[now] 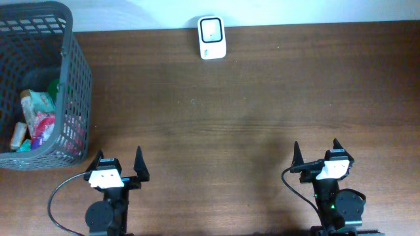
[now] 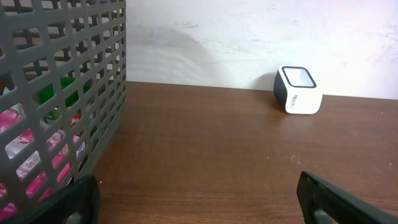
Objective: Scan the item barcode
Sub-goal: 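Move the left gripper into the grey basket toward the items, then grasp the pink-purple wrapped pack and place it mid-table with left gripper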
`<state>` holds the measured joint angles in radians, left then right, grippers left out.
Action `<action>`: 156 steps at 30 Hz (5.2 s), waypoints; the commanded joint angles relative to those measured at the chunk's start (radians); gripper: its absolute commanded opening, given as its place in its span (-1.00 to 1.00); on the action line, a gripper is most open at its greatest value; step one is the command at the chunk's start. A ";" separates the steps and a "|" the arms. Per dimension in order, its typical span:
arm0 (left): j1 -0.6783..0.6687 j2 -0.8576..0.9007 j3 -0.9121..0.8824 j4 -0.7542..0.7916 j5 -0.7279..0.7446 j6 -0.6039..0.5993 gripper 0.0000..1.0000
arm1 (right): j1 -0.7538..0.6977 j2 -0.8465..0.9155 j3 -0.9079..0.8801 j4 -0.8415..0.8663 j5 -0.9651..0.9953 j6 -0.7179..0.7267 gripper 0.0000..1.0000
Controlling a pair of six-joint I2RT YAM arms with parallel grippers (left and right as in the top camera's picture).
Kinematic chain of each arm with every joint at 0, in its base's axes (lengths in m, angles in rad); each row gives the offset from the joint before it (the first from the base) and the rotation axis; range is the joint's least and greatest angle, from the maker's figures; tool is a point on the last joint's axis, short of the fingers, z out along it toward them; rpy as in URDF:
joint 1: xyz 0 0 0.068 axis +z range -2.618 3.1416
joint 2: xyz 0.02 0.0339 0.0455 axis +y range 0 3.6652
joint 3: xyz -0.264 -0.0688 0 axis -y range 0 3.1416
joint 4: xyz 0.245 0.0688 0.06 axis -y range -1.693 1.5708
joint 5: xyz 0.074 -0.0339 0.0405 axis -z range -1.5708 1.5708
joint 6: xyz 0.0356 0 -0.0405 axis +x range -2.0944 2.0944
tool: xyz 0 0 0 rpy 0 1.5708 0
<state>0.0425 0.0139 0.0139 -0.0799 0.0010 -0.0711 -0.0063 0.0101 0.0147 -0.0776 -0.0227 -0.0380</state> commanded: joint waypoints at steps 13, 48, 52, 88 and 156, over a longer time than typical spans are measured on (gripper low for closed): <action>0.007 -0.008 -0.005 -0.004 0.003 0.005 0.98 | 0.005 -0.005 -0.009 -0.001 0.009 -0.007 0.97; 0.007 -0.008 -0.005 -0.004 0.003 0.005 0.98 | 0.005 -0.005 -0.009 -0.001 0.009 -0.007 0.97; 0.007 -0.008 -0.005 -0.004 0.003 0.005 0.98 | 0.005 -0.005 -0.009 -0.001 0.009 -0.007 0.97; 0.478 1.764 2.460 -1.117 0.203 0.196 0.98 | 0.005 -0.005 -0.009 -0.001 0.009 -0.007 0.97; -0.262 2.105 2.580 -1.589 0.287 -0.337 -1.00 | 0.005 -0.005 -0.009 -0.001 0.009 -0.007 0.97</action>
<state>-0.0799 2.0705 2.7472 -1.6814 0.4648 -0.2787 -0.0063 0.0120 0.0147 -0.0776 -0.0227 -0.0387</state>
